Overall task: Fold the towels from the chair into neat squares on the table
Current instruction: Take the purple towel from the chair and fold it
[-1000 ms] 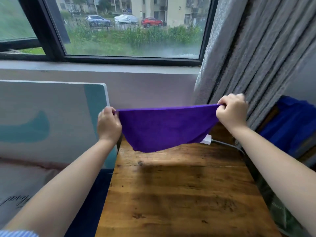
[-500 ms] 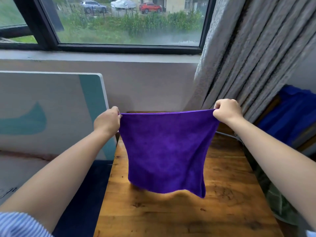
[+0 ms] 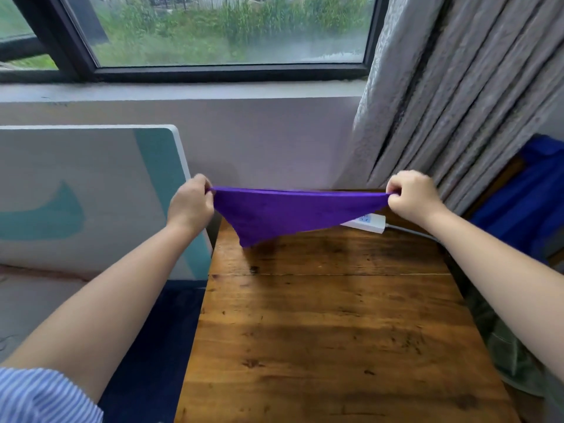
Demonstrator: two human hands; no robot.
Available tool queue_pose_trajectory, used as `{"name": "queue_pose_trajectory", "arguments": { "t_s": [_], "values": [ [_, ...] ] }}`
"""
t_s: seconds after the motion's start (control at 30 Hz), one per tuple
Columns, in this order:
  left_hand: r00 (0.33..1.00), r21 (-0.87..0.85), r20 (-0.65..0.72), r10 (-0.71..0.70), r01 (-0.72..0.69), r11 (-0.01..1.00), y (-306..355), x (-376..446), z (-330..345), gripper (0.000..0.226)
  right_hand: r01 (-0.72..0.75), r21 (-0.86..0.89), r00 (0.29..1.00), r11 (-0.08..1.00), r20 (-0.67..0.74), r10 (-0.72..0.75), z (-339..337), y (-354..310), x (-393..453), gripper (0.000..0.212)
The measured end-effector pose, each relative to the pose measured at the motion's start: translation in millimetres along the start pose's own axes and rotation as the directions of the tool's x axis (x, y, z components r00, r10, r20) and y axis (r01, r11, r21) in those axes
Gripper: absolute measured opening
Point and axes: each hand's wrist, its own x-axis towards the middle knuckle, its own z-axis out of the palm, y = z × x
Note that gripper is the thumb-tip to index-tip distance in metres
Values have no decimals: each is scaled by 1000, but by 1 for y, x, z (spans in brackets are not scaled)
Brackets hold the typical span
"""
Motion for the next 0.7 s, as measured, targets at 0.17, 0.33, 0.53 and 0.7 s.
{"name": "queue_pose_trajectory", "arguments": {
  "t_s": [0.17,0.33,0.53,0.7],
  "values": [
    [925,5,354,135,-147,989,-47,-79,22,10,111,65,916,992,381,-127,35,29,-71,17],
    [535,68,843,51,-200,977,-78,-135,50,11,101,-33,618,994,785,-37,74,41,-123,39],
    [144,169,980,-135,-257,952,-85,-174,81,8,27,-143,247,989,960,132,112,46,-183,33],
    [247,214,951,-186,-95,972,-96,-169,95,26,-175,-39,380,984,919,104,120,51,-189,36]
  ]
}}
